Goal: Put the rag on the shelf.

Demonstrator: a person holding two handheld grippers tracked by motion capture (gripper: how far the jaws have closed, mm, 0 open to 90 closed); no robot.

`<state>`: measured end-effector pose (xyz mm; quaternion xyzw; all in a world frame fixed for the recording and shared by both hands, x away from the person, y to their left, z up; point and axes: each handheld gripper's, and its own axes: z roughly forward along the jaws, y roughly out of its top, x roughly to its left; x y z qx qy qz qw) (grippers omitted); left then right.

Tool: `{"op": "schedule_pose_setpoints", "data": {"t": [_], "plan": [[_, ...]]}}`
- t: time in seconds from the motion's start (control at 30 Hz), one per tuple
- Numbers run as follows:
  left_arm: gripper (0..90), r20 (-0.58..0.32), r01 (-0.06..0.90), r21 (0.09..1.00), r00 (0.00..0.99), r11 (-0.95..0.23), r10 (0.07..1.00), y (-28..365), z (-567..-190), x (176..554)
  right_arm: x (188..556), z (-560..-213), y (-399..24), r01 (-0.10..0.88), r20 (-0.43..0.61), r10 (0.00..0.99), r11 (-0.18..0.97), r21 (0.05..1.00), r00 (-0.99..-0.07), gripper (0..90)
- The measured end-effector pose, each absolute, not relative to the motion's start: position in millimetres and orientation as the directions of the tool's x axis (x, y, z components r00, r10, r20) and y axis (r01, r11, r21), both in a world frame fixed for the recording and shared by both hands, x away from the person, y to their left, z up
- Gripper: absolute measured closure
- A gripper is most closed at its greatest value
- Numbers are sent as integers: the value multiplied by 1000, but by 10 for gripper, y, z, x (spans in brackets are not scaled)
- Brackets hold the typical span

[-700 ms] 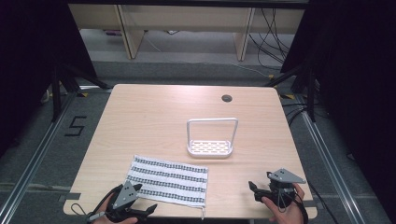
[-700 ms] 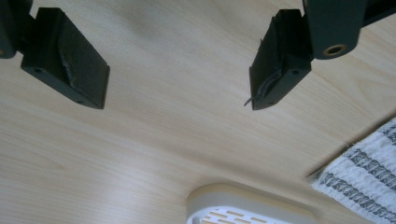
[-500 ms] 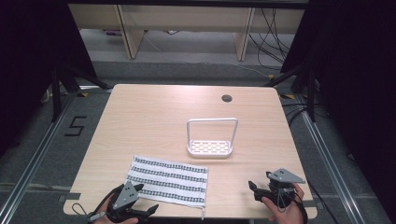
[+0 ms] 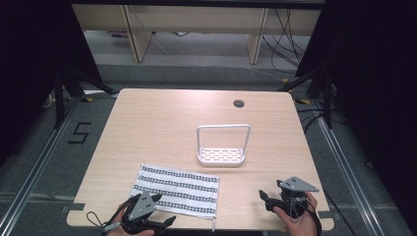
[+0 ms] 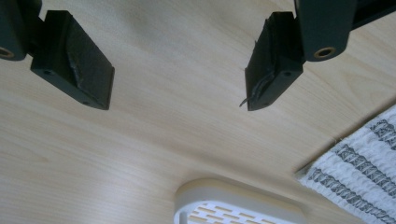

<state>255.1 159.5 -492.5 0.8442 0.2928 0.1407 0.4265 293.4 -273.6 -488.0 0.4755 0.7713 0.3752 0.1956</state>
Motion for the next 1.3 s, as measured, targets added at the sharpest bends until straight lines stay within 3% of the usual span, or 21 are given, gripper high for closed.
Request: {"op": "schedule_pose_setpoints", "data": {"t": [0.27,0.87,1.3], "plan": [[181,-41,383,811,791,-442,610,1435,-4936,2576,3011,-4862,-2620,552,45,857,290,781,-513,267],[219,-23,342,784,850,-518,527,1069,-4966,2630,3262,-4842,-2185,542,69,800,337,770,-595,296],[280,-29,301,781,893,-547,449,674,-4985,2684,3464,-4834,-1932,462,21,714,430,776,-700,381]]}}
